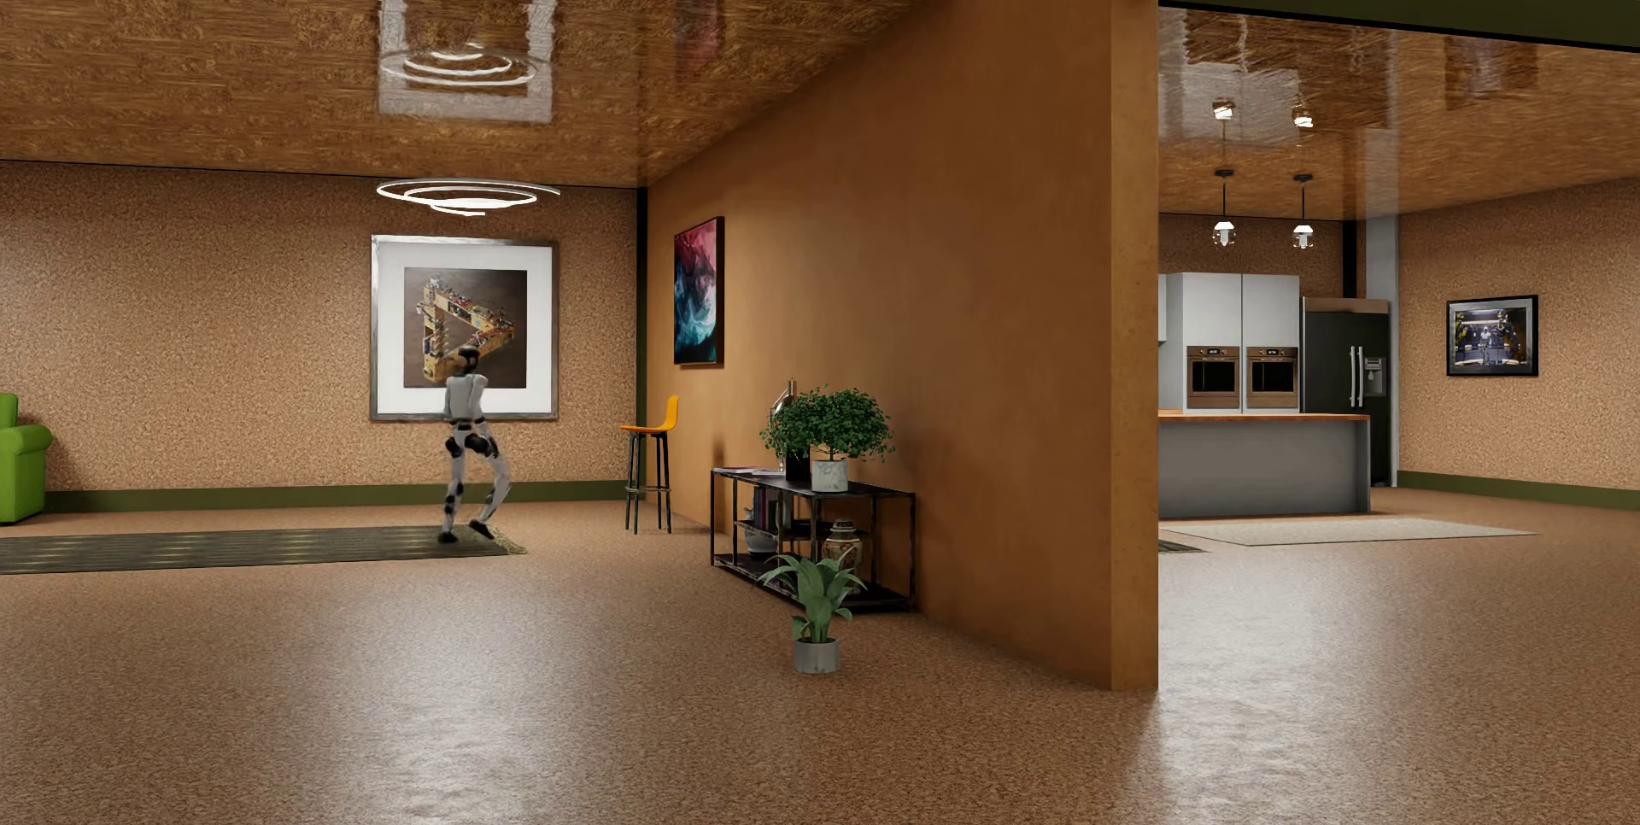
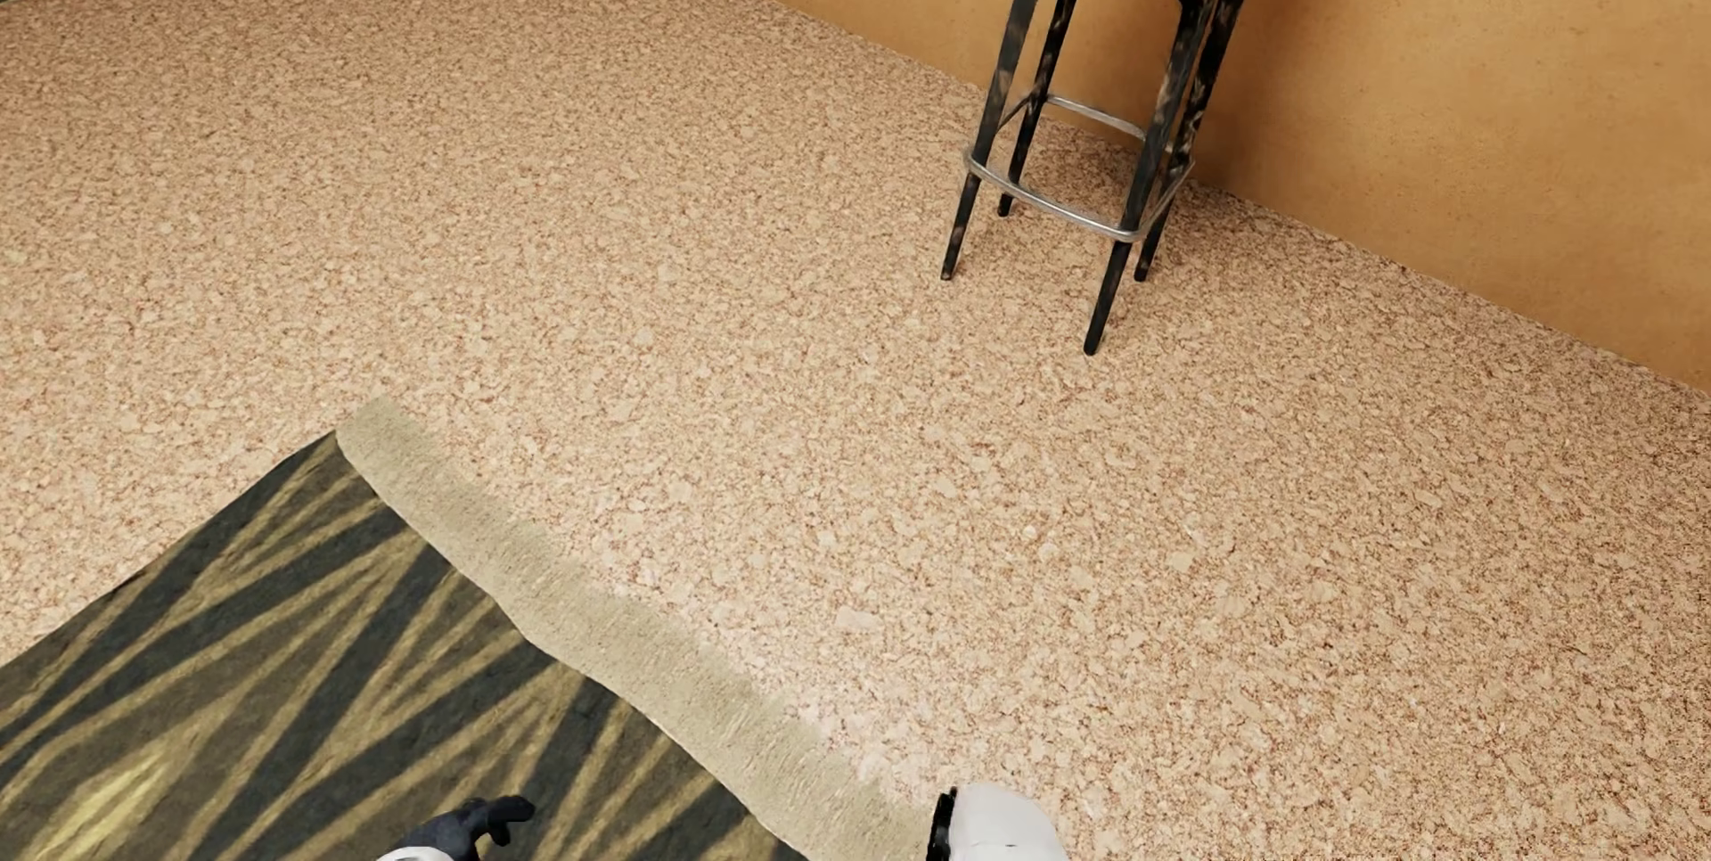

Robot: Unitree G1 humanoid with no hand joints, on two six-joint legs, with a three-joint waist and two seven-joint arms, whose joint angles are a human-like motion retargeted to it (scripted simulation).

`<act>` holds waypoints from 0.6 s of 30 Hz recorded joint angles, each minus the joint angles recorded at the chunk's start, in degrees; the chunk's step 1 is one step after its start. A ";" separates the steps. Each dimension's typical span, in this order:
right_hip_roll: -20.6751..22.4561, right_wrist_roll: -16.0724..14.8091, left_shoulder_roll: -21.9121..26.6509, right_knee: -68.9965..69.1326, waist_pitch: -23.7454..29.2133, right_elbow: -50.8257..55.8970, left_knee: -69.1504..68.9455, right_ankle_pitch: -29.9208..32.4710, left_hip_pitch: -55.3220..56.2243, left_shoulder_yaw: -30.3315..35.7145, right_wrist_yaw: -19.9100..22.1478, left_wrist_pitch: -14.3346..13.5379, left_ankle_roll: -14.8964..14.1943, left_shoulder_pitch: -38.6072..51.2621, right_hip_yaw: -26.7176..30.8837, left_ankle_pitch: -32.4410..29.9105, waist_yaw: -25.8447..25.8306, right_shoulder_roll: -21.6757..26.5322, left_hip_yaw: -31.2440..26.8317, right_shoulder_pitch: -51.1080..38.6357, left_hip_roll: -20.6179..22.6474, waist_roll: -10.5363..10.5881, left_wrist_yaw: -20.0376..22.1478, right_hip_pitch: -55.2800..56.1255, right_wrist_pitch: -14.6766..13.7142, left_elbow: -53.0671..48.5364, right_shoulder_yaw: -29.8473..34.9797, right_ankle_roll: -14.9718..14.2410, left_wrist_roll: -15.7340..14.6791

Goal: Go to the stool

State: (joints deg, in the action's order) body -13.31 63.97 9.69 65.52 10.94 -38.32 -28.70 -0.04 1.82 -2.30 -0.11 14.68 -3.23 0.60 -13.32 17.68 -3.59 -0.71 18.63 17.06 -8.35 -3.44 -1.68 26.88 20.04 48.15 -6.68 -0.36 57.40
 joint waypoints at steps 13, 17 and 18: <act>12.21 4.67 -1.56 -36.48 -1.12 -5.44 -22.99 -1.75 -14.62 -2.74 -0.24 1.09 2.73 -3.09 -12.01 -19.06 -2.61 -4.98 2.32 -0.51 -5.42 5.94 3.99 -5.13 1.90 -6.13 -6.59 13.51 -7.71; 20.75 13.45 -6.30 -42.18 -1.56 -10.36 -49.04 -5.92 9.26 -5.49 3.96 1.82 4.53 -10.69 -5.26 -15.55 1.02 -2.81 -13.34 -12.33 -3.95 8.50 -2.27 -16.03 -2.44 -6.55 2.44 12.17 -8.52; 22.31 13.71 -7.14 -43.51 -1.82 -9.70 -49.32 -6.82 14.27 -5.89 4.11 2.18 3.29 -12.75 -2.70 -16.35 1.82 -2.92 -15.63 -15.75 -3.62 8.49 -2.52 -18.60 -4.34 -7.24 3.98 11.77 -7.98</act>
State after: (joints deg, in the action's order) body 9.00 77.67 2.56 22.01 9.13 -48.02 -78.03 -6.86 16.09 -8.19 3.99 16.86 0.07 -12.15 -16.02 1.33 -1.77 -3.63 3.00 1.31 -11.97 5.05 -4.21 8.28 15.70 40.91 -2.71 11.41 49.42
